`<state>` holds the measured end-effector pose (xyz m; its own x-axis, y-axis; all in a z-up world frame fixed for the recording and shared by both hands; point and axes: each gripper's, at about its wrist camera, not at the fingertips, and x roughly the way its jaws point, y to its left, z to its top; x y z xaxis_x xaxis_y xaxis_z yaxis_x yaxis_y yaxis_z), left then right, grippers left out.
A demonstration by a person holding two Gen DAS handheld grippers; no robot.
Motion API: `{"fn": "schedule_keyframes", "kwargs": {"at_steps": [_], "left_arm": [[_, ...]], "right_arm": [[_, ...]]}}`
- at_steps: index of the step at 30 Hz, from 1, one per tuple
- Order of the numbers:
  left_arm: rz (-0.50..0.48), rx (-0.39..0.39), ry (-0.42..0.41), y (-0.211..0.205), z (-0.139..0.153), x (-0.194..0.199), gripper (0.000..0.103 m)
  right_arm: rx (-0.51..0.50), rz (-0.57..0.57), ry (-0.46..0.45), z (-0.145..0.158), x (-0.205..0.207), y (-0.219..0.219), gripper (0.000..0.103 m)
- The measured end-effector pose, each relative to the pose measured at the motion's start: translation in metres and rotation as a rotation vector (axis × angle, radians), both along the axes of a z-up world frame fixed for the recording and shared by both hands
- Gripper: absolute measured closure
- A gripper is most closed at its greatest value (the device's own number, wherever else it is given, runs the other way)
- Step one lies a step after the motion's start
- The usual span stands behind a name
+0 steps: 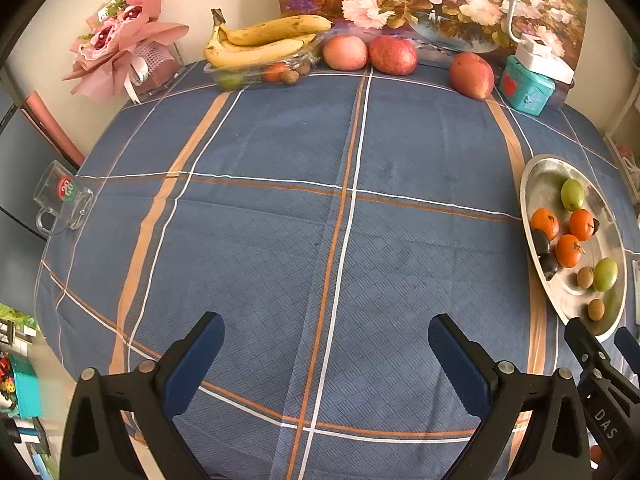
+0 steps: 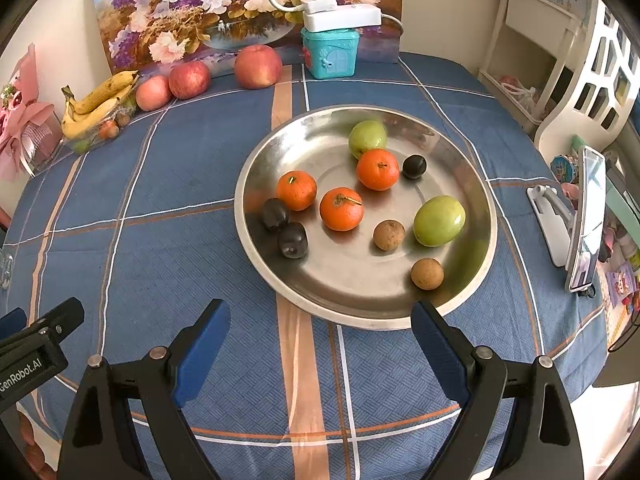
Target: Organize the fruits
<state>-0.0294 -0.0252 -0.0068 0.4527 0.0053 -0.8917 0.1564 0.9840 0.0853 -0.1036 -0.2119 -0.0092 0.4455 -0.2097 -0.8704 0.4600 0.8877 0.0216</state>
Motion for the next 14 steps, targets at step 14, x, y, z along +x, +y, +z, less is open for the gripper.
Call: {"fn": "schedule_keyframes", "kwargs": {"at_steps": [14], "left_arm": [[-0.007,0.03,-0.033,-0.0008,0.0042,-0.0023,0.0]], "right_arm": [[0.005,-0.003,0.002,-0.0019,-0.0016,-0.0022,0.011]]}}
